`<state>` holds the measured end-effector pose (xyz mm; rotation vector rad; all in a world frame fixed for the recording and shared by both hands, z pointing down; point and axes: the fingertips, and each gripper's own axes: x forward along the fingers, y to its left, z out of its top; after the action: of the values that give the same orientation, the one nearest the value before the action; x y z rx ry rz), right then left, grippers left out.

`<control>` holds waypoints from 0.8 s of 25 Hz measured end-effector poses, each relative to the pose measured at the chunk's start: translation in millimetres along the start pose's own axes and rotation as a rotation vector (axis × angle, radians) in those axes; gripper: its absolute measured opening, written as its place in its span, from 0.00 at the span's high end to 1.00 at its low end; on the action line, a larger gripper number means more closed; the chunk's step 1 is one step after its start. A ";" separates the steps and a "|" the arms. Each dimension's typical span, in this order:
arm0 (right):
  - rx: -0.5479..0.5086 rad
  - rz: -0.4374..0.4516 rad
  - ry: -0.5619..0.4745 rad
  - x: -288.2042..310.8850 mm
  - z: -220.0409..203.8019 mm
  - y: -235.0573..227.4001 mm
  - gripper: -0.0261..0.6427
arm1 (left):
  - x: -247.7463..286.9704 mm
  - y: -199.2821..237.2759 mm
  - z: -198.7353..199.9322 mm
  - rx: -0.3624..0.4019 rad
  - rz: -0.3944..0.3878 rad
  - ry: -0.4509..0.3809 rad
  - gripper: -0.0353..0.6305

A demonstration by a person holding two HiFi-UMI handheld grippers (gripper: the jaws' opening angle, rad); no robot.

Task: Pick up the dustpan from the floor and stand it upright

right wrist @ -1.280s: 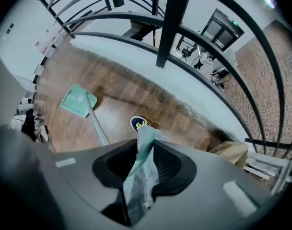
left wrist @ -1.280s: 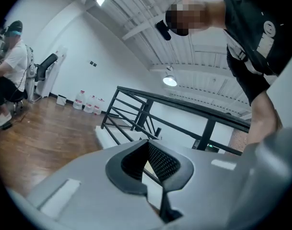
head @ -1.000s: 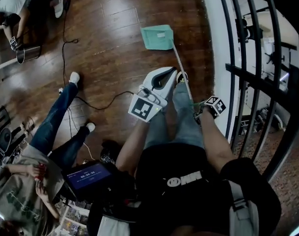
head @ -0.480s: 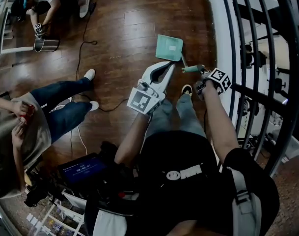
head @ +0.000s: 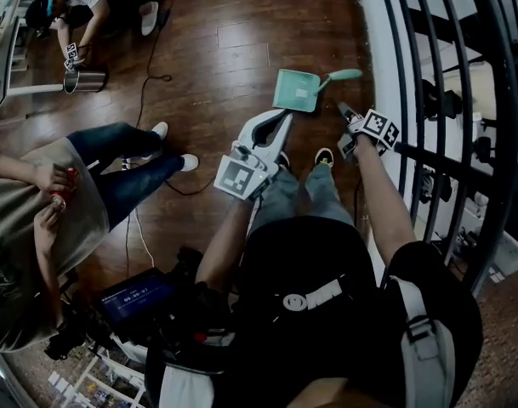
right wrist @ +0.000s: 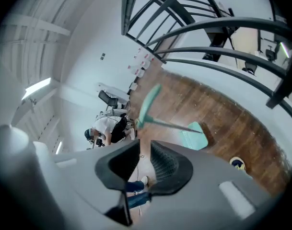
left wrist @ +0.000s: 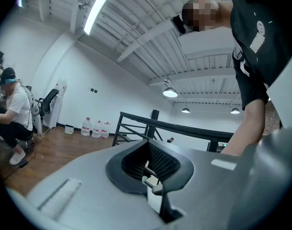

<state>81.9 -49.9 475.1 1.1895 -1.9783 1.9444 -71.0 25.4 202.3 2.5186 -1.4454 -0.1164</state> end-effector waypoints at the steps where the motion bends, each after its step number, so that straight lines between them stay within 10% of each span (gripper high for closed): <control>1: -0.038 0.026 -0.006 -5.4 0.5 3.4 0.90 | 2.1 -3.4 -0.7 0.004 -0.007 0.000 0.92; 6: -0.366 0.284 -0.067 -44.8 -4.1 82.2 0.96 | 5.5 -24.9 10.3 0.021 -0.054 -0.018 0.92; 13: -1.228 0.546 -0.240 -133.7 -47.8 267.8 0.96 | -10.0 -52.4 52.3 0.124 -0.076 -0.065 0.92; 20: -1.395 0.662 -0.285 -159.7 -85.7 308.6 0.96 | -18.6 -65.6 71.8 0.226 -0.030 -0.108 0.92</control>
<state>-28.7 53.8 151.0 0.3953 -3.0865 0.0372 -38.5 61.5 116.0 2.7536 -1.5395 -0.1004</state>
